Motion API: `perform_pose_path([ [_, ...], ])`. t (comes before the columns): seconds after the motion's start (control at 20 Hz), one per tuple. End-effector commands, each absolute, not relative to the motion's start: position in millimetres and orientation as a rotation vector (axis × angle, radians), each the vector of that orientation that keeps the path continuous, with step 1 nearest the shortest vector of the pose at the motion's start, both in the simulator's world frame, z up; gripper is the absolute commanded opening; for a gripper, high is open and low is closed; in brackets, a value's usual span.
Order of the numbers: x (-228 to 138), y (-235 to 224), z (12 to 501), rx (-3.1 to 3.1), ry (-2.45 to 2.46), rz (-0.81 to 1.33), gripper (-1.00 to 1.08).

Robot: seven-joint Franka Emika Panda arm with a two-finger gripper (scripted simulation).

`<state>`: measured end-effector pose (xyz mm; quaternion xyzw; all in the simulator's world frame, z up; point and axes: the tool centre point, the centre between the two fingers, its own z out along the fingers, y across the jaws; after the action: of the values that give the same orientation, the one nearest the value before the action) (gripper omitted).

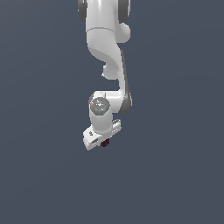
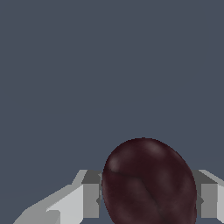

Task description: Pick up the object and move it to a goal position.

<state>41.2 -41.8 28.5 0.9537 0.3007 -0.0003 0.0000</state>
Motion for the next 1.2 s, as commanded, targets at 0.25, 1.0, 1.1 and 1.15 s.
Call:
perform_pose_path([
  [0.25,41,-41,28,2.996,0.945,0.000,-1.00],
  [1.0,28,-42,66,2.996,0.945,-0.001,-1.00],
  [1.1,24,-42,79,2.996,0.945,-0.001,-1.00],
  [1.15,21,-42,86,2.996,0.945,-0.001,-1.00],
])
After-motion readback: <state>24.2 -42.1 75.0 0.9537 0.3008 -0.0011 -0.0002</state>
